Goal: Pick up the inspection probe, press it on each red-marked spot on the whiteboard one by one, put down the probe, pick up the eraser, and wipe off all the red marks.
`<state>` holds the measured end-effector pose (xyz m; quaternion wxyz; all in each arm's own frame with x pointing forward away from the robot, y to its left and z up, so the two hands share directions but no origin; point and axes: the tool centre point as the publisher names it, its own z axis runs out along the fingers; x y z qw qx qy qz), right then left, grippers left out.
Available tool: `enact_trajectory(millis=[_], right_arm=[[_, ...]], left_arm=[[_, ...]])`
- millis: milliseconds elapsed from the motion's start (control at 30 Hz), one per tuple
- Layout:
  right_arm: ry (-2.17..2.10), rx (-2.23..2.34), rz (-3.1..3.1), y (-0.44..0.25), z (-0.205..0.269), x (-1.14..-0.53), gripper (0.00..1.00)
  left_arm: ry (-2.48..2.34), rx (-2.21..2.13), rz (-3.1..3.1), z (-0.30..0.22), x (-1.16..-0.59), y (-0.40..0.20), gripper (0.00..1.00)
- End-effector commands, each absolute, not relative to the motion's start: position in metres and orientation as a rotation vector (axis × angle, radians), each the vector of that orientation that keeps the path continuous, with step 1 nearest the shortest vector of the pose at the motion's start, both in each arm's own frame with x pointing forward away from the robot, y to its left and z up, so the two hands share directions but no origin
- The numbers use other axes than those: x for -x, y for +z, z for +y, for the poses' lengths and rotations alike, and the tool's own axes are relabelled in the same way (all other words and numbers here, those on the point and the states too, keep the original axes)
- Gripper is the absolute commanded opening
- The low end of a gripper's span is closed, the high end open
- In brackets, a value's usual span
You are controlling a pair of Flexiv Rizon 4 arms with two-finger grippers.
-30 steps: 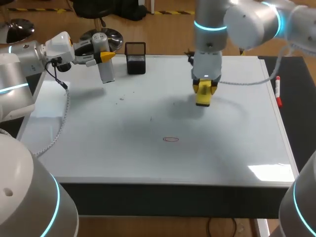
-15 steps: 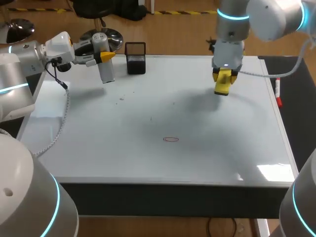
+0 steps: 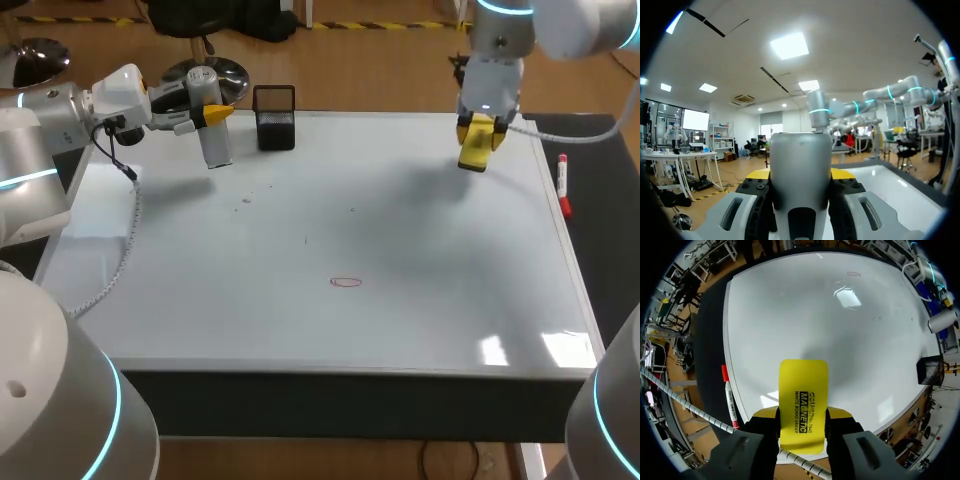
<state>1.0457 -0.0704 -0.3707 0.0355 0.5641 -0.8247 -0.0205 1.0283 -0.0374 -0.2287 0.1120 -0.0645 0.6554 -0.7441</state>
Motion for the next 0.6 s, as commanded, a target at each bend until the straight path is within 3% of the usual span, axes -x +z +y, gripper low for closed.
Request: enact_trajectory(millis=[33,600], right_arm=[[-0.101,-1.710,-2.503,-0.3757,-0.0676,-1.0677,0.00],[-0.056,-1.685,-2.531,-0.3709,-0.0626,-1.0716,0.00]], left_arm=[[-2.180,0.192,1.922,-0.0381,-1.0269,-0.2274,0.00],[-2.180,0.192,1.922,-0.0381,-1.0269,-0.2274,0.00]])
